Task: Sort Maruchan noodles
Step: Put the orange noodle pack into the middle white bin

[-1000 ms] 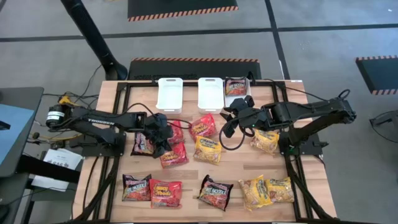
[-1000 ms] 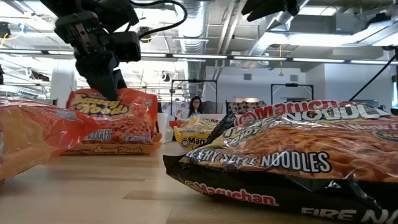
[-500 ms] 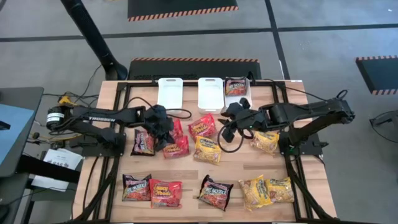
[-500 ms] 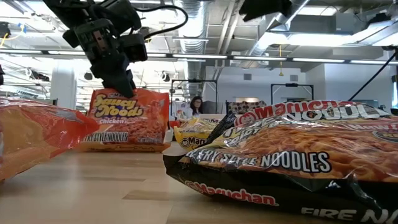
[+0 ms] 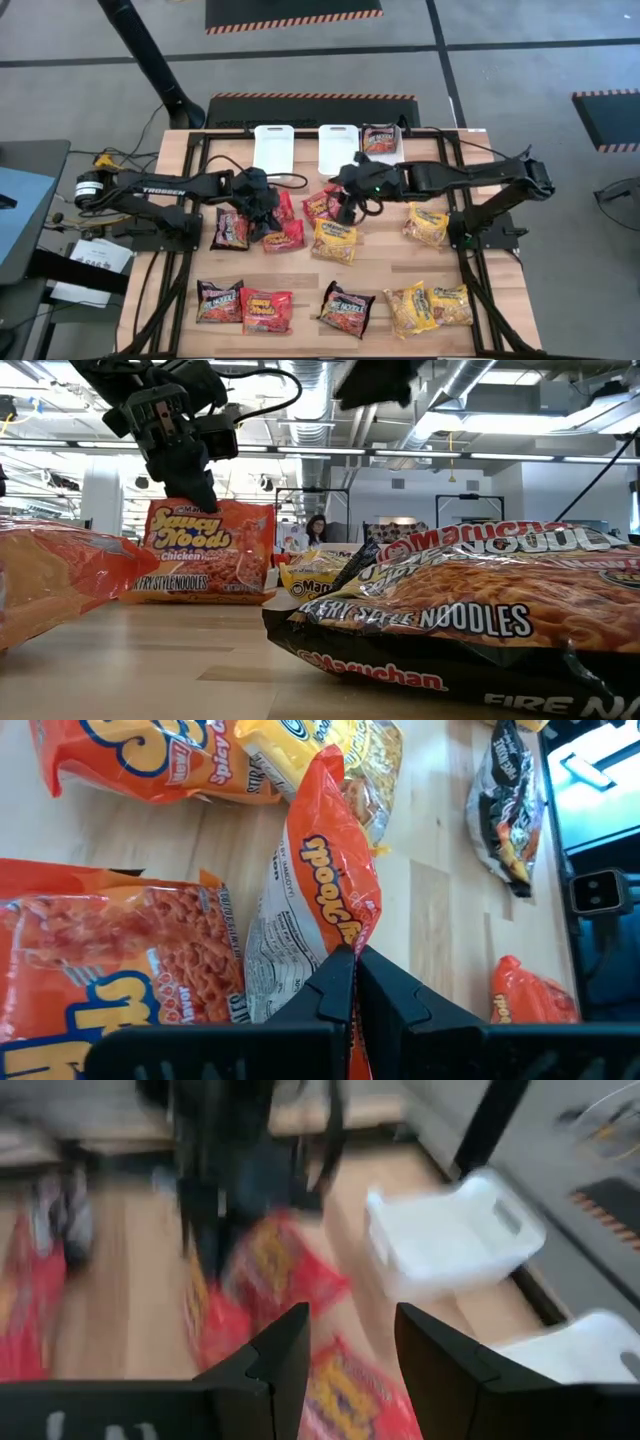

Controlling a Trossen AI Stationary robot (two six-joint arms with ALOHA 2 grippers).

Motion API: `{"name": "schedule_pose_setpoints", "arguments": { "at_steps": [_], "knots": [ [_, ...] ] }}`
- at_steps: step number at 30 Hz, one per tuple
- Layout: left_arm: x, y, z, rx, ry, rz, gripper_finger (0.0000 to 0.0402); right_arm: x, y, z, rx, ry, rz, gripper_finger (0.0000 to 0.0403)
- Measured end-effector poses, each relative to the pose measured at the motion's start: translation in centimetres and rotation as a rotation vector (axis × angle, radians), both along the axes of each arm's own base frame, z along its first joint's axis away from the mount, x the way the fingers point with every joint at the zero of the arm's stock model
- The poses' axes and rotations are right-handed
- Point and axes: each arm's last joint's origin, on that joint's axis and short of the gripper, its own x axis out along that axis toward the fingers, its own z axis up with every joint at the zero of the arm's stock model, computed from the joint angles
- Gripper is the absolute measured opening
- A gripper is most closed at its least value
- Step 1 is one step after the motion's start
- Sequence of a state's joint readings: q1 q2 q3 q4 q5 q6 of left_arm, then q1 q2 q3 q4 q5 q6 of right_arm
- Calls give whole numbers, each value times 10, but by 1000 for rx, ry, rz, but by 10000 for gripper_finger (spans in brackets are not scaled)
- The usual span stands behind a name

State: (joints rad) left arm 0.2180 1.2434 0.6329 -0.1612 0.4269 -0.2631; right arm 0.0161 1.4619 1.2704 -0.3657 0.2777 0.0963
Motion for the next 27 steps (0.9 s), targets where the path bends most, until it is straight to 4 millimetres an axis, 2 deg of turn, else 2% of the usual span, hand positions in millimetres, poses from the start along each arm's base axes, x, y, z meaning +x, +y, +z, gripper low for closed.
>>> {"name": "schedule_pose_setpoints", "arguments": {
  "at_steps": [6,13,27],
  "knots": [
    [0,0,0,-14,5,8,0,20,-12,-11,17,-31,201,175],
    [0,0,0,-19,4,5,0,44,-20,-35,51,-36,305,175],
    [0,0,0,-9,0,-10,0,75,-8,-80,108,-20,394,175]
  ]
}}
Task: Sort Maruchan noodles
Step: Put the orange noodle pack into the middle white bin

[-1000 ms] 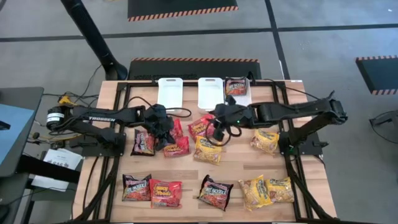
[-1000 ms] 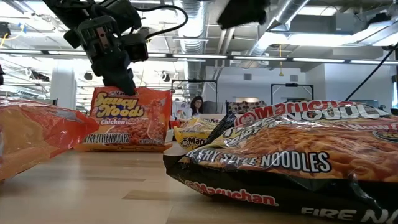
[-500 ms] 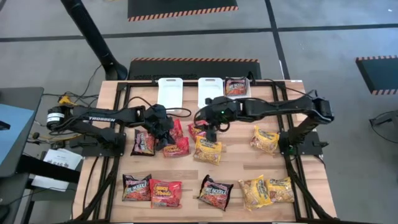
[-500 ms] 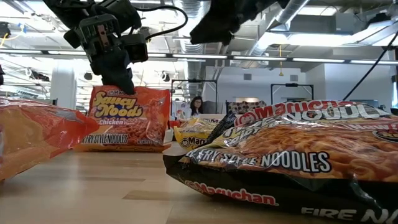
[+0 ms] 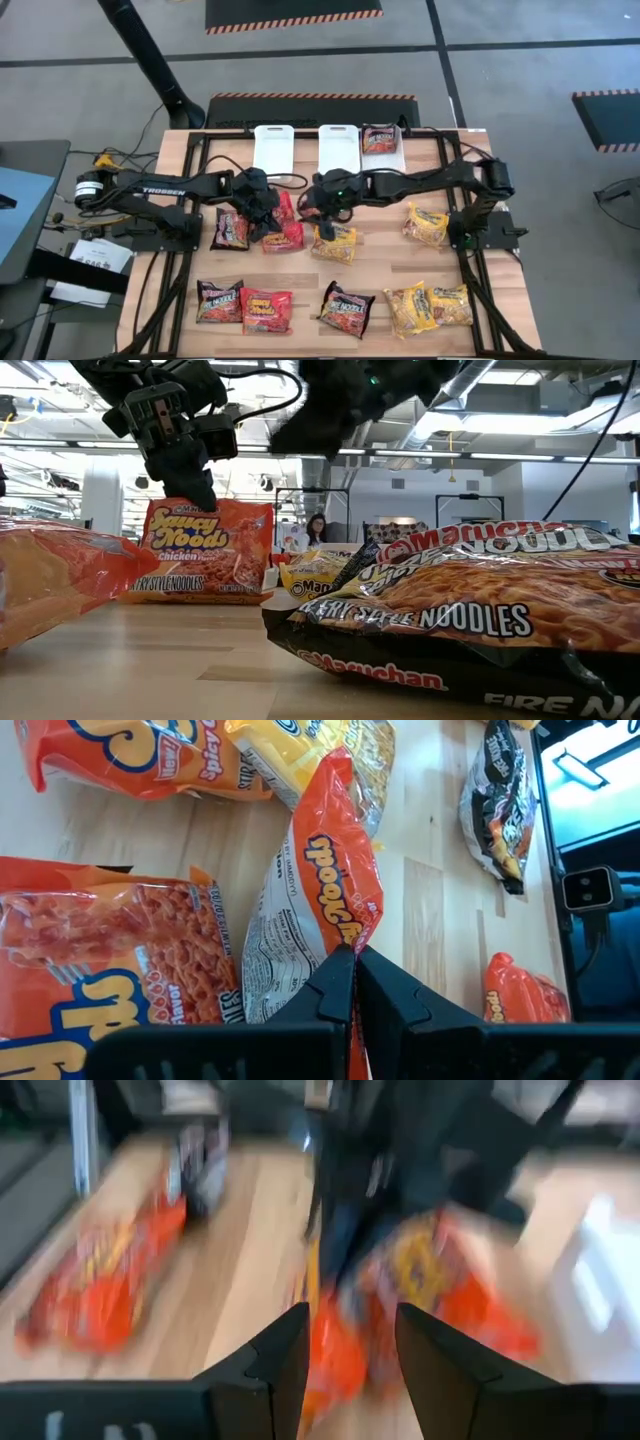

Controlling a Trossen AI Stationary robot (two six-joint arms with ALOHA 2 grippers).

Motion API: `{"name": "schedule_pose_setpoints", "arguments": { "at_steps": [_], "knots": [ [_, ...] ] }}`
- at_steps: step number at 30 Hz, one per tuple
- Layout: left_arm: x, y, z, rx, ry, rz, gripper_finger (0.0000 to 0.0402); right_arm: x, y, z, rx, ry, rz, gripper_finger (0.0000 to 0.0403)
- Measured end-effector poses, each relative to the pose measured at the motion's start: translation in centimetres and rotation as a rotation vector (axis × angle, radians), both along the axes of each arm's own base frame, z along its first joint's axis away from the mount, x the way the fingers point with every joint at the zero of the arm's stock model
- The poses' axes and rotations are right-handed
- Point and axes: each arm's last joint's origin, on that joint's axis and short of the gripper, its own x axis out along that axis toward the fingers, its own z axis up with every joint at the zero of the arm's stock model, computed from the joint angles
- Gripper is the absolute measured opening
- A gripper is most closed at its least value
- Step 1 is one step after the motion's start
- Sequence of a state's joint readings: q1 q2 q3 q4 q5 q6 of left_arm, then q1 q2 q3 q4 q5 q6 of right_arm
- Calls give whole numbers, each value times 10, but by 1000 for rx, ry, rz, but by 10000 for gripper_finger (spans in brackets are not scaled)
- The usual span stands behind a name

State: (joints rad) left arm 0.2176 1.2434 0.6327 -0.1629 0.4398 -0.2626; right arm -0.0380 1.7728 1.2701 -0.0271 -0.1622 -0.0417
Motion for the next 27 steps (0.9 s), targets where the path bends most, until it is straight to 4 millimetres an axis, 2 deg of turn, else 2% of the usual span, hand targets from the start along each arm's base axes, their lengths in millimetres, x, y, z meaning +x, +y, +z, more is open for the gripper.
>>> {"name": "schedule_pose_setpoints", "arguments": {
  "at_steps": [7,12,27],
  "knots": [
    [0,0,0,11,-2,-10,0,16,4,-25,19,-3,0,175],
    [0,0,0,16,-7,-8,0,22,7,-32,35,-29,-2,175],
    [4,1,5,46,-70,0,0,23,3,-30,27,-60,-8,176]
  ]
}}
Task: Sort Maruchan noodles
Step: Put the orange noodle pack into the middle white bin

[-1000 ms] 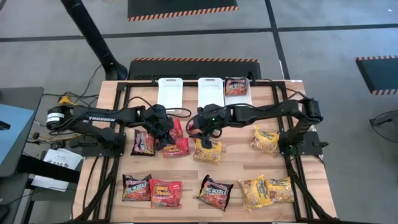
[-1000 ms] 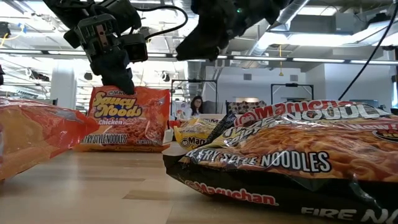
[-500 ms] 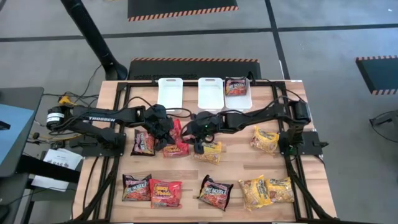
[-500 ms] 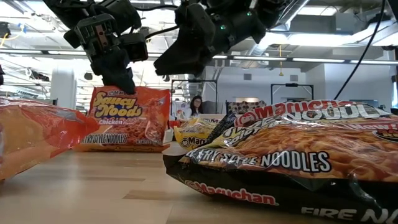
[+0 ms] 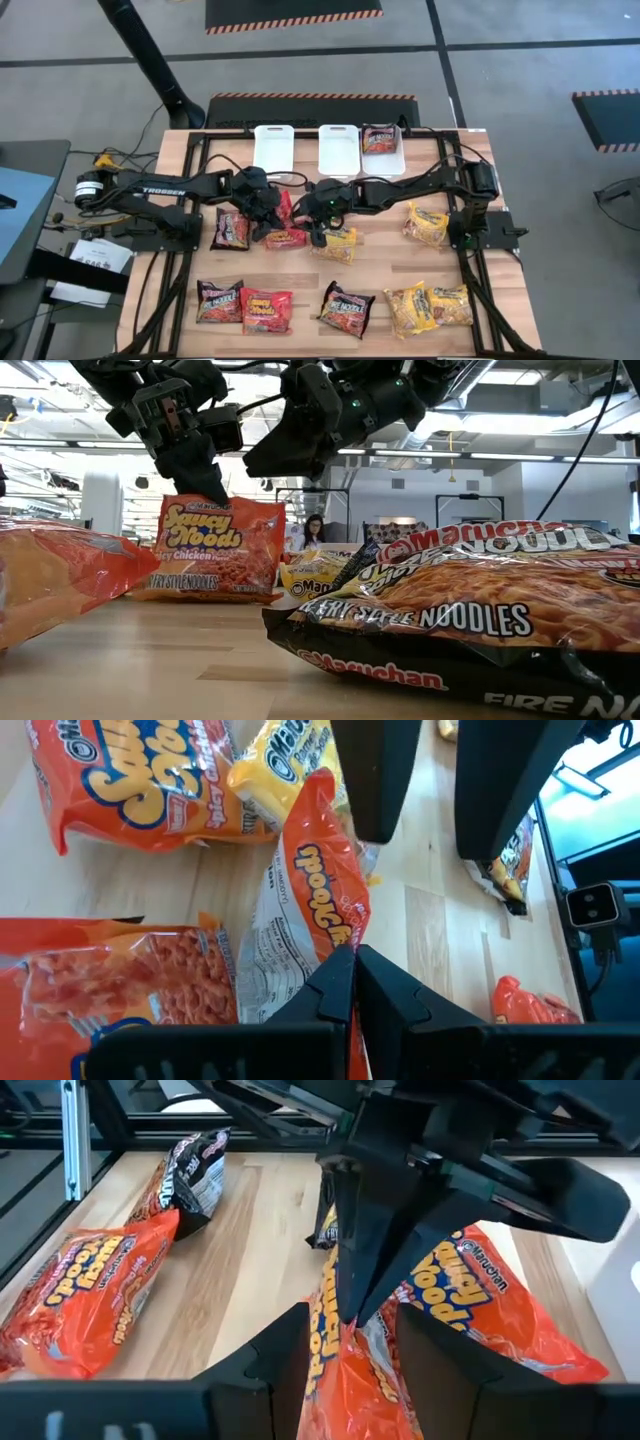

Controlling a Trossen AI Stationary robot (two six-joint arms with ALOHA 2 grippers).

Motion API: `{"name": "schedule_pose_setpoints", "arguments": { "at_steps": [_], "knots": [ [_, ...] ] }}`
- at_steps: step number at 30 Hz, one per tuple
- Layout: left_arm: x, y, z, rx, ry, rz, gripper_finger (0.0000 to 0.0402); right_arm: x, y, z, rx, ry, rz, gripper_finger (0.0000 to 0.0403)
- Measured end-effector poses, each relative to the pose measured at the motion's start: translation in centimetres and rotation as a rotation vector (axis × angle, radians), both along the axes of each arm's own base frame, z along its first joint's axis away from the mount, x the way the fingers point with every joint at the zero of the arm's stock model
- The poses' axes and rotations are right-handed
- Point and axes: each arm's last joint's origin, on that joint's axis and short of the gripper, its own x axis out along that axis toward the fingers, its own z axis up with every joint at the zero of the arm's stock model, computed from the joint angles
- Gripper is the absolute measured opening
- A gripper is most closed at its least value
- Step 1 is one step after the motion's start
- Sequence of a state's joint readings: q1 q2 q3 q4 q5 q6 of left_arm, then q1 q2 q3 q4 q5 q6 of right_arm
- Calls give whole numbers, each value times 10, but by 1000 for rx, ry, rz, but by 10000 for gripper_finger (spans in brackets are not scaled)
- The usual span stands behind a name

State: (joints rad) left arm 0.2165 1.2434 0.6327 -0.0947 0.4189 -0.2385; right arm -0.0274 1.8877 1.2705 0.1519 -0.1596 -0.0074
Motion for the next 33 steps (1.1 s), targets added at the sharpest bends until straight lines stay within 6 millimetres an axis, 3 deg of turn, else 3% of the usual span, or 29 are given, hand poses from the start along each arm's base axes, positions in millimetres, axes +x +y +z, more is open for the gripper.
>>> {"name": "schedule_pose_setpoints", "arguments": {
  "at_steps": [23,29,33],
  "knots": [
    [0,0,0,7,0,9,0,-5,-6,-8,-37,96,3,176],
    [1,0,0,5,-6,4,0,4,-6,-30,-6,121,-4,176],
    [1,-1,0,3,0,6,0,8,-5,-32,10,142,-10,176]
  ]
}}
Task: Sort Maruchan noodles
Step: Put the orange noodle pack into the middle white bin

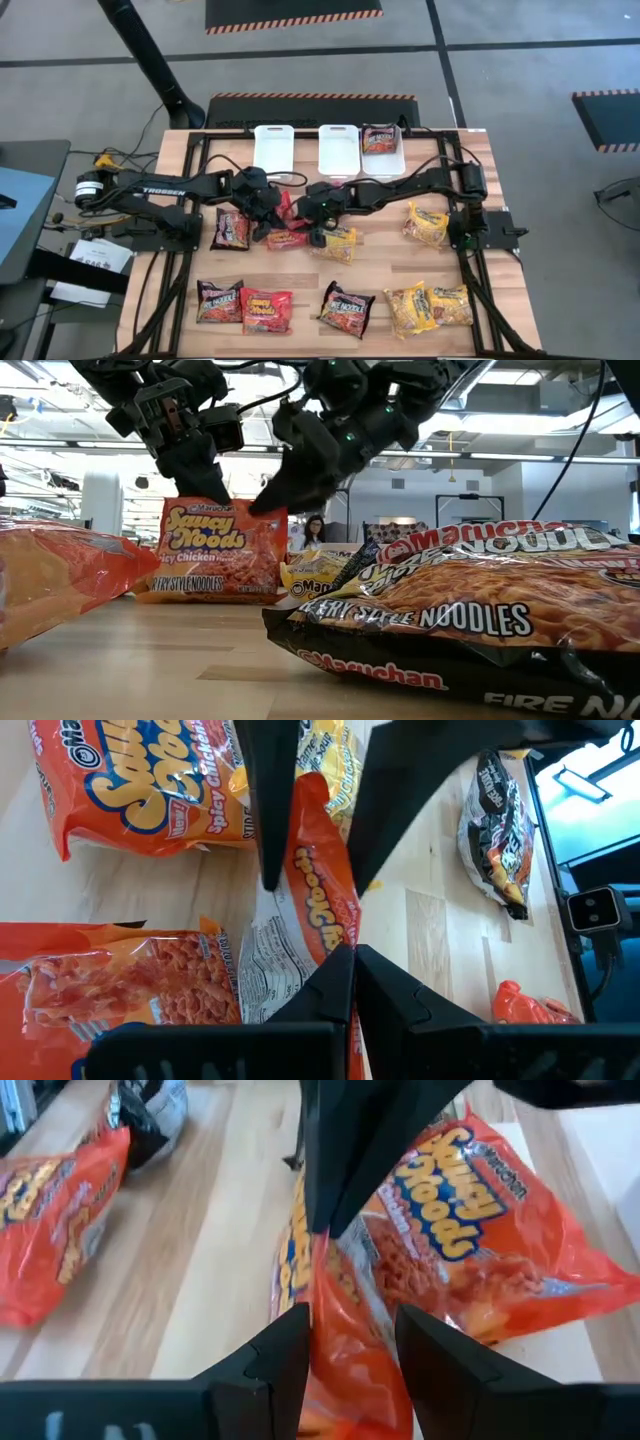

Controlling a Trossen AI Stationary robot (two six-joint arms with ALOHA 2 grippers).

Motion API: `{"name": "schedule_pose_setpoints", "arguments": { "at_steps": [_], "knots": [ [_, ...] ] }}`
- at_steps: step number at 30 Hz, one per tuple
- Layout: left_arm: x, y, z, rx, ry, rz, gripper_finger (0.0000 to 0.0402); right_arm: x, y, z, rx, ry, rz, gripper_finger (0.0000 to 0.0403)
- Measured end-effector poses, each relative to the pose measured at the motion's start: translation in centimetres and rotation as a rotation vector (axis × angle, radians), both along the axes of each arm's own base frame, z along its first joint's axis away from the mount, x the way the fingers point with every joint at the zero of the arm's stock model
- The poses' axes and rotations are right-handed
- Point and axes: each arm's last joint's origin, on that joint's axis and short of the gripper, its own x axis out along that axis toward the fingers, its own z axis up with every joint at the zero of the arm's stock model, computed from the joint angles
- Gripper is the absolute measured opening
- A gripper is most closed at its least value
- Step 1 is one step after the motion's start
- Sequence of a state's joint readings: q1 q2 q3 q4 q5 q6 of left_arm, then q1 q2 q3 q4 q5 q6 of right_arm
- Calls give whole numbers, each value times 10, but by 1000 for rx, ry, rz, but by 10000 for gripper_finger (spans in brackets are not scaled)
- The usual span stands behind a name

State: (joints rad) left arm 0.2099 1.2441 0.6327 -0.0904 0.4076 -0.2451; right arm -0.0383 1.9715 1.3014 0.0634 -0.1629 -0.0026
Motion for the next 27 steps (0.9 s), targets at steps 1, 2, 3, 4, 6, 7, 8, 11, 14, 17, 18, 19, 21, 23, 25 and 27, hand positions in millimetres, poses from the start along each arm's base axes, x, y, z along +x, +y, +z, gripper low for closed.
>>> {"name": "schedule_pose_setpoints", "arguments": {
  "at_steps": [1,2,3,4,6,7,8,11,14,17,18,19,21,23,25,27],
  "knots": [
    [0,0,0,-1,4,-1,0,1,0,1,1,-3,1,176],
    [0,-1,0,0,3,-1,0,0,1,2,1,-2,5,176],
    [0,0,0,2,3,1,0,0,1,2,6,1,13,176],
    [0,0,0,4,3,2,0,0,1,1,12,7,18,176],
    [0,0,0,10,-4,7,0,-1,1,0,32,20,7,176],
    [1,0,0,14,-5,12,0,-1,1,-1,40,28,2,176],
    [1,0,1,16,-8,13,0,-2,1,-2,44,42,0,176],
    [1,0,1,19,-13,14,0,0,5,-14,57,88,-2,176],
    [2,0,2,21,-27,13,0,-1,7,-17,82,127,-18,175],
    [3,0,3,23,-38,13,0,-1,9,-19,71,207,-37,161],
    [3,0,3,23,-37,12,0,-2,9,-20,72,239,-39,151],
    [3,0,3,23,-36,13,0,-1,10,-19,71,242,-38,137],
    [3,0,3,23,-36,14,0,0,11,-15,71,228,-35,105],
    [3,0,3,23,-37,13,0,-1,11,-16,71,234,-35,71],
    [3,0,3,24,-37,14,0,-1,11,-17,77,244,-41,36],
    [3,0,3,24,-37,14,0,-1,11,-17,87,246,-49,13]
  ]
}}
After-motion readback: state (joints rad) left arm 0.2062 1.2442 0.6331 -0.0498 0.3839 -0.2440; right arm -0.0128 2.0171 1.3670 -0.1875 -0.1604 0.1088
